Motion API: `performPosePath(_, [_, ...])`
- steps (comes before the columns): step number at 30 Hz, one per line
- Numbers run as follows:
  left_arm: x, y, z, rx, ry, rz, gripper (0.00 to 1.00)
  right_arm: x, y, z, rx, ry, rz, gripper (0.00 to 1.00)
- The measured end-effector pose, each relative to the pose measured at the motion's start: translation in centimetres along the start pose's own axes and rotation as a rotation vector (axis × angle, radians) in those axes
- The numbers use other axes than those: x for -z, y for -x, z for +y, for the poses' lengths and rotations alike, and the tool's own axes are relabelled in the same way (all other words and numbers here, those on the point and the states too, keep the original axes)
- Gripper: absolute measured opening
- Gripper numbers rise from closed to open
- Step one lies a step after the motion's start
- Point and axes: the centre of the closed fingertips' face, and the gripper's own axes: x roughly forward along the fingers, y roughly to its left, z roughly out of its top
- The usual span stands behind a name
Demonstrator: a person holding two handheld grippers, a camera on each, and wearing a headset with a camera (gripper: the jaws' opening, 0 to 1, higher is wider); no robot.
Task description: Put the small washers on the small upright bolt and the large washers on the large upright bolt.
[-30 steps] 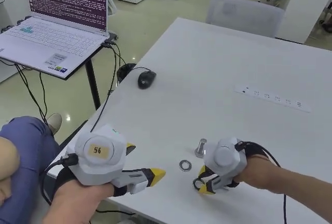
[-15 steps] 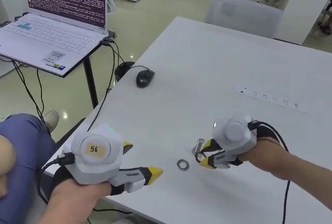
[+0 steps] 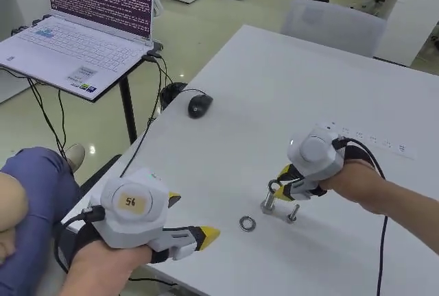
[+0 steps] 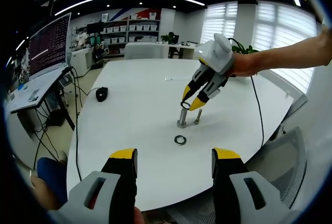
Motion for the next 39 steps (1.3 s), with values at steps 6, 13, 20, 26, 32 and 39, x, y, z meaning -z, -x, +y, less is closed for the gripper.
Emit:
performPosePath(6, [0.0, 0.1, 0.3, -0.005, 0.005, 0.001, 0.57, 0.6, -0.8, 0.1, -0.016, -0.004, 0.031, 0.23])
performPosePath(13, [0.2, 0.1, 0.4, -0.004, 0.006, 0.006, 0.57, 0.8, -1.2, 0.3, -0.03, -0.021, 0.039, 0.23])
performPosePath(20, [0.4, 0.3, 0.6, -0.009, 0.012, 0.008, 0.57, 1.1, -2.1, 0.2, -0.039, -0.033, 0.055, 0.23])
performPosePath(26, [0.7, 0.4, 0.8, -0.016, 0.018, 0.01, 0.57, 1.4, -2.9, 0.5, -0.044, -0.036, 0.081, 0.24])
performPosePath(32, [0.7, 0.3, 0.4, -0.008, 0.014, 0.013, 0.57, 2.3, -4.2, 0.6, -0.045, -0.07, 0.112, 0.24])
performPosePath(39, [0.5, 0.3, 0.0, 0.0, 0.0, 0.018, 0.57, 3.0, -5.8, 0.8, -0.037, -0.124, 0.153, 0.24])
